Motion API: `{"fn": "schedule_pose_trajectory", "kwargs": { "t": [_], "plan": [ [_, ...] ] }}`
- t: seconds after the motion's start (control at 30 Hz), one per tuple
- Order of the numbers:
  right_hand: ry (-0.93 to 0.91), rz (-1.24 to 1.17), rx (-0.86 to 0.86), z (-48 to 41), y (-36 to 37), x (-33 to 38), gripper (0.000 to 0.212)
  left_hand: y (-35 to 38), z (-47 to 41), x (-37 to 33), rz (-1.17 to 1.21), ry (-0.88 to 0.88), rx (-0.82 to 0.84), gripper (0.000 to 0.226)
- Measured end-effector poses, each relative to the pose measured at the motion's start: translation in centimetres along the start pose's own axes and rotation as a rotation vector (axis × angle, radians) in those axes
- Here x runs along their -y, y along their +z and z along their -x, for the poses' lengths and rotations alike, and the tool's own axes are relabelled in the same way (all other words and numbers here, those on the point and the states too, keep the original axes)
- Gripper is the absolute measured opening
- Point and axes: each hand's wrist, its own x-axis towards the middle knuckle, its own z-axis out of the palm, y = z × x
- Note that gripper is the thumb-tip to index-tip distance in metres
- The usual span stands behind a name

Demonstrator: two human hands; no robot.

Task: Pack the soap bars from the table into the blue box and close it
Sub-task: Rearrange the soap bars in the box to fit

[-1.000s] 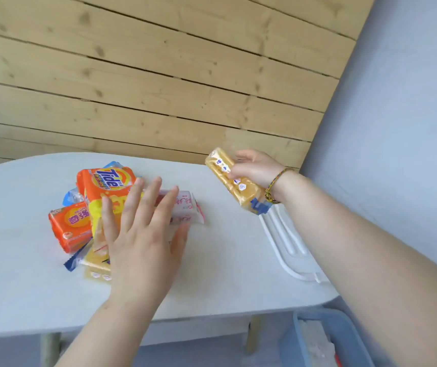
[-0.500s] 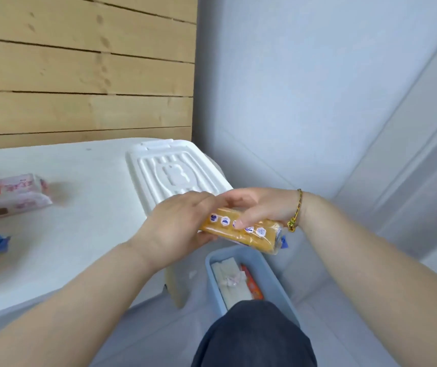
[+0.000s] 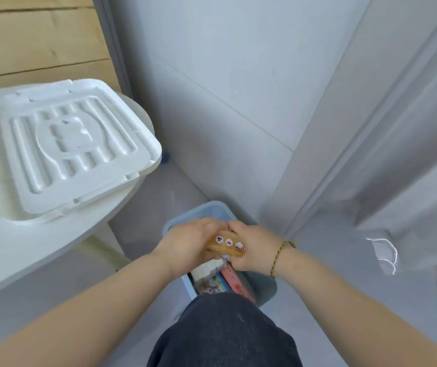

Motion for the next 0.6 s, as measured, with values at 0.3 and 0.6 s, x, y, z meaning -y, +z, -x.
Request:
{"fn": "schedule_pose_trajectory", "kwargs": {
  "t": [0.3,0.6],
  "plan": [
    [0.366,-0.13,-0.038,-2.1,7.7,-4.6,0.032,7.3,1.1,6.1,-0.101,-0.215,0.291,0.087],
    [0.619,-0.074,-0.025,-5.1,12.3,-5.2,0.044,11.0,2.0,7.5,-0.071,-0.308,0.44,0.078]
  ]
}}
